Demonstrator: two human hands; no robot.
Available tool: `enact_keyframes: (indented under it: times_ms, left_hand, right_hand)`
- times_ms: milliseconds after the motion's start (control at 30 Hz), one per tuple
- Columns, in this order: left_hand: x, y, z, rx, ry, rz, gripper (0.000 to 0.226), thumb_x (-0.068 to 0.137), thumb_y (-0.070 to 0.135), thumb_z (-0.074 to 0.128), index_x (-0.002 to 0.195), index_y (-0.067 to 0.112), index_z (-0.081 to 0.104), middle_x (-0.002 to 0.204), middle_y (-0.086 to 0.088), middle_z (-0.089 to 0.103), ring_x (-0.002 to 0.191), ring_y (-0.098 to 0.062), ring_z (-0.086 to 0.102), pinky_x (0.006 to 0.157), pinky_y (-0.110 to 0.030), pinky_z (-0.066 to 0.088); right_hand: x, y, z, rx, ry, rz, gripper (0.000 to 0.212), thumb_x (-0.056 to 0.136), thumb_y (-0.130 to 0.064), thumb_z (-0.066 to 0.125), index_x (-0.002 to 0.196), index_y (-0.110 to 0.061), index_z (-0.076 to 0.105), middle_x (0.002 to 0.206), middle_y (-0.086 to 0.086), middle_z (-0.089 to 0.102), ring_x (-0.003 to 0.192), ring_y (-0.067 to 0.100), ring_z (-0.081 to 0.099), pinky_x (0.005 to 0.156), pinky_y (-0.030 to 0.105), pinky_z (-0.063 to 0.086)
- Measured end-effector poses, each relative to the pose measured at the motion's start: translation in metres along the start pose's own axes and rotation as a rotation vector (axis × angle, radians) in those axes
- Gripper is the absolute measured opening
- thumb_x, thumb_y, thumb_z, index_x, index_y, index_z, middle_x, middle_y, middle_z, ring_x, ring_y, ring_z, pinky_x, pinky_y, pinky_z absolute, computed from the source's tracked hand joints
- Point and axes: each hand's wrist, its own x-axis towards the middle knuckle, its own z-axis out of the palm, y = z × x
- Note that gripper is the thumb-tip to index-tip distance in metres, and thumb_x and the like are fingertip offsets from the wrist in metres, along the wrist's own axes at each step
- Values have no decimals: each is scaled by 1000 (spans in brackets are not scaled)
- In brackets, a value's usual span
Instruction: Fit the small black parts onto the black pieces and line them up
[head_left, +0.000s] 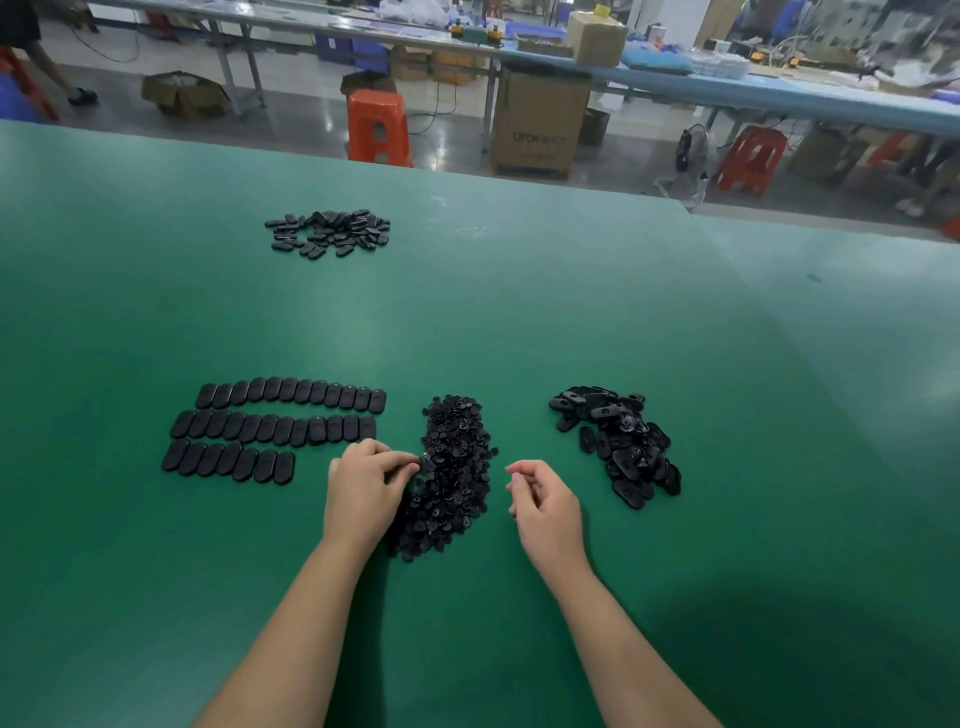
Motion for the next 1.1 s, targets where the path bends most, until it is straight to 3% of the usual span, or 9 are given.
enact_keyframes:
  times_ms: [133, 233, 333, 400, 500, 633, 767, 900, 1100]
  left_hand:
    - [-1, 0, 3, 43, 9, 2, 3, 90, 29, 74, 90, 28, 77, 85, 15, 57, 89, -11, 52, 83, -30, 31]
    - [1, 0, 3, 59, 9, 5, 2, 91, 28, 72, 90, 28, 74, 89, 14, 58, 90, -10, 52, 85, -30, 32]
    - [1, -1, 4, 65, 12, 7, 4, 92, 25, 70, 89, 28, 69, 90, 13, 57, 89, -10, 52, 85, -30, 33]
    - [1, -1, 4, 71, 13, 11, 7, 92, 24, 69, 88, 28, 67, 89, 13, 57, 88, -10, 52, 84, -30, 33]
    - [0, -1, 4, 83, 18, 19, 9, 94, 23, 67, 87, 28, 63, 88, 12, 59, 87, -12, 54, 82, -30, 34]
    - [-1, 2, 4, 35, 19, 15, 12, 95, 24, 64, 86, 29, 58, 83, 14, 58, 81, -10, 55, 81, -30, 37]
    - [-1, 2, 3, -41, 38, -11, 14, 95, 25, 63, 83, 29, 57, 79, 18, 57, 74, 3, 51, 83, -31, 40]
    - [-2, 1, 2, -55, 30, -26, 14, 95, 25, 63, 83, 29, 57, 80, 18, 58, 73, 0, 53, 83, -29, 38]
    - [-2, 2, 2, -49, 30, -33, 15, 95, 25, 63, 83, 29, 57, 79, 16, 59, 73, -4, 54, 81, -29, 39]
  right_hand:
    - [1, -7, -7, -173, -184, -49, 14, 101, -21, 57, 102, -33, 65, 79, -14, 58, 65, -2, 51, 63, 15, 41]
    - [4, -9, -26, -164, -250, -11, 15, 102, -22, 56, 103, -32, 67, 81, -6, 64, 69, 7, 60, 64, 25, 53]
    - [11, -5, -55, -255, -87, -18, 12, 100, -20, 59, 98, -28, 69, 77, -11, 64, 62, -4, 57, 54, 12, 43]
    - [13, 2, -75, -373, 42, -19, 11, 99, -20, 60, 98, -26, 69, 83, -12, 65, 64, -6, 57, 57, 10, 39]
    - [6, 17, -100, -560, 148, 21, 14, 100, -25, 57, 110, -26, 67, 95, -14, 60, 74, -1, 57, 65, 23, 42]
    - [-10, 33, -113, -808, 84, 132, 31, 105, -32, 48, 132, -25, 62, 113, -9, 53, 72, 9, 59, 68, 31, 48]
    - [-18, 31, -101, -868, 23, 72, 34, 105, -35, 47, 135, -28, 61, 112, -10, 49, 73, 12, 59, 65, 28, 47]
    - [-11, 23, -94, -869, 118, 86, 41, 105, -35, 46, 145, -24, 51, 123, -5, 50, 76, 13, 60, 64, 28, 48]
    - [-12, 25, -87, -866, 87, 108, 36, 106, -33, 44, 133, -21, 63, 111, -8, 44, 75, 12, 58, 65, 28, 46]
